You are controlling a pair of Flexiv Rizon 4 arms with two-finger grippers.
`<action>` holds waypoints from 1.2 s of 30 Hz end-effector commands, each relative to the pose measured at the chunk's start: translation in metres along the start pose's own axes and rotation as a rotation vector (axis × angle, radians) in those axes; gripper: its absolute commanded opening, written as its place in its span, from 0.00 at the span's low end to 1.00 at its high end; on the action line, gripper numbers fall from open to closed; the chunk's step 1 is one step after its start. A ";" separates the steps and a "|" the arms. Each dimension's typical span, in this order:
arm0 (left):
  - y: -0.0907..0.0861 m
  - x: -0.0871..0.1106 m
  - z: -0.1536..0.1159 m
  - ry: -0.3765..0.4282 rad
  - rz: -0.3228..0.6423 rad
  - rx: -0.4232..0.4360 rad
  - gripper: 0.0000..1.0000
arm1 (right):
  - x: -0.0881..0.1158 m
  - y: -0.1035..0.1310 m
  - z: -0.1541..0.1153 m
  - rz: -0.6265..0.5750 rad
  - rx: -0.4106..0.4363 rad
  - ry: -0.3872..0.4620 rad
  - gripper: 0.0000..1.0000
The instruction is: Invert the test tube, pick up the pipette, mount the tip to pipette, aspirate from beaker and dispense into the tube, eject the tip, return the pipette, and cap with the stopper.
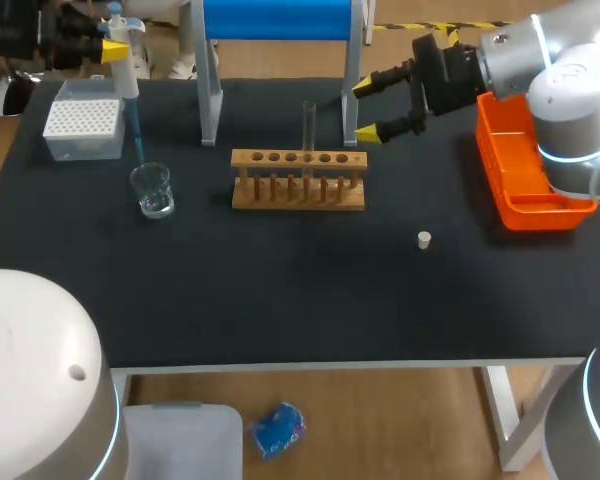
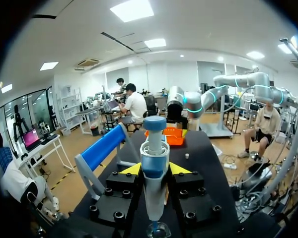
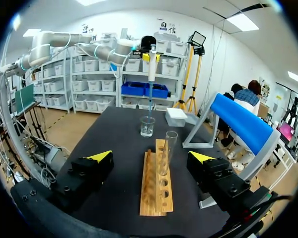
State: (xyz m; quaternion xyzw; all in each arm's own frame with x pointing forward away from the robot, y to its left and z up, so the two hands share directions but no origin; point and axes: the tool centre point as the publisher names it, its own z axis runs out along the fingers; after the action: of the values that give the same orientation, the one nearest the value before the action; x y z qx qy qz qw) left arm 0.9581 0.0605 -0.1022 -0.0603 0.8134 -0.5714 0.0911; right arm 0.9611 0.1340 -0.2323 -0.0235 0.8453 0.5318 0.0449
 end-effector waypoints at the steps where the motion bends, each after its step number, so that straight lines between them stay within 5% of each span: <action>1: -0.001 0.001 0.000 -0.003 0.000 -0.001 0.00 | 0.000 -0.001 0.000 -0.001 -0.001 0.000 1.00; 23: -0.001 0.001 0.000 -0.003 0.000 -0.001 0.00 | 0.000 -0.001 0.000 -0.001 -0.001 0.000 1.00; 29: -0.052 -0.004 -0.006 -0.006 0.055 -0.012 0.00 | 0.000 -0.001 0.000 -0.001 -0.001 0.000 1.00; 36: -0.151 -0.014 -0.002 0.065 0.119 -0.007 0.00 | 0.000 -0.001 0.000 -0.001 -0.001 0.000 1.00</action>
State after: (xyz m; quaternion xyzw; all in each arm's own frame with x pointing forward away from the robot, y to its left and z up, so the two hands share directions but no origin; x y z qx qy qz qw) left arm 0.9603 0.0298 -0.0003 -0.0045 0.8062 -0.5804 0.1150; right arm 0.9613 0.1341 -0.2324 -0.0235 0.8454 0.5318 0.0449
